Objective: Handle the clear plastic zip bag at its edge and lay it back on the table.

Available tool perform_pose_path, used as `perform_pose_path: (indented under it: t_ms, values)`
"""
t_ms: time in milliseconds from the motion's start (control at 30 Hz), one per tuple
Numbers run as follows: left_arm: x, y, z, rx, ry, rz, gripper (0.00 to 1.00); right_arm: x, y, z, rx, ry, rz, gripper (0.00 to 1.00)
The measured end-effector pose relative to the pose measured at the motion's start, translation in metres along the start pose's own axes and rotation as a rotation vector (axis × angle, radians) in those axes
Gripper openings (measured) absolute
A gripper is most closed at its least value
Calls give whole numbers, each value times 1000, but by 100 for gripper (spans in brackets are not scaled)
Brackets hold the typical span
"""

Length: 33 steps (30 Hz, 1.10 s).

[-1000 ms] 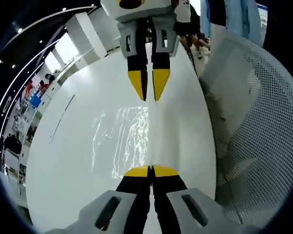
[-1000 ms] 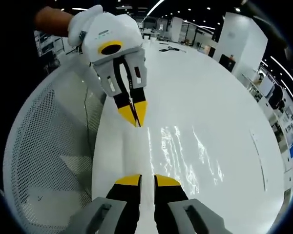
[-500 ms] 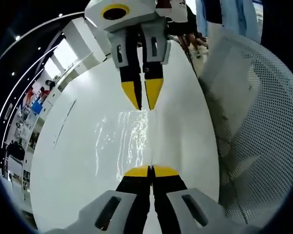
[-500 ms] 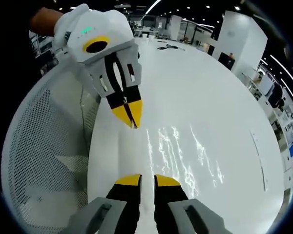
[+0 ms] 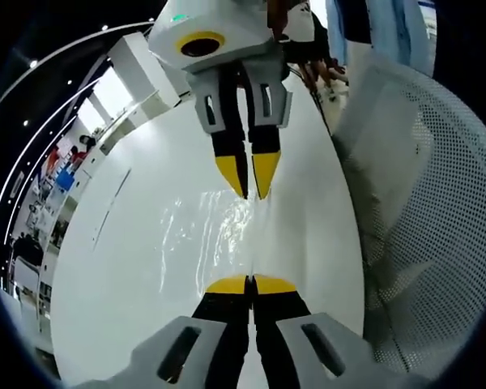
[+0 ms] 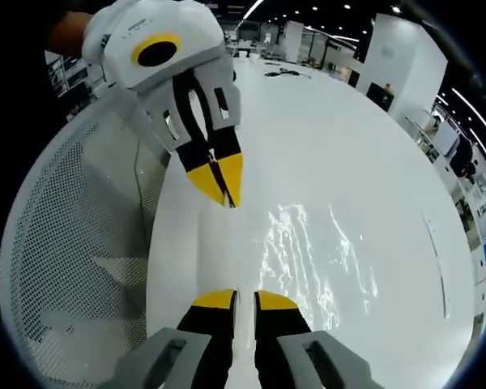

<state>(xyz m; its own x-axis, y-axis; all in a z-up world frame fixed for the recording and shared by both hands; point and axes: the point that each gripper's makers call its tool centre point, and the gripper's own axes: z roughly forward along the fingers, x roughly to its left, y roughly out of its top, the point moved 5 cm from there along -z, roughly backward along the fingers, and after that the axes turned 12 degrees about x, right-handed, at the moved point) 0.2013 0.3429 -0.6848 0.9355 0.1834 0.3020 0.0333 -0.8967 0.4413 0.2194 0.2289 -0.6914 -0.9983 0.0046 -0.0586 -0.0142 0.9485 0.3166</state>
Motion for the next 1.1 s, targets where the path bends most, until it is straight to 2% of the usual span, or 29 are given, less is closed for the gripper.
perform_pose_path:
  t_ms: [233,667,733,900,1100]
  values:
    - [0,-1,-1,-7,-5,-9,0,0,-5,5,11,4,11,2]
    - [-2,-2,0,-4,-8,24,0,1,-4,7,24,2,15,0]
    - [-2,-2,-1,-8,-4,25,2,1,-5,7,29,-1,19,0]
    - [0,-2,-2,-17,10,24,16,1,-5,8,41,1,35,0]
    - [-1,1,-6,-34,26,47,18,1,-6,10,48,3,51,0]
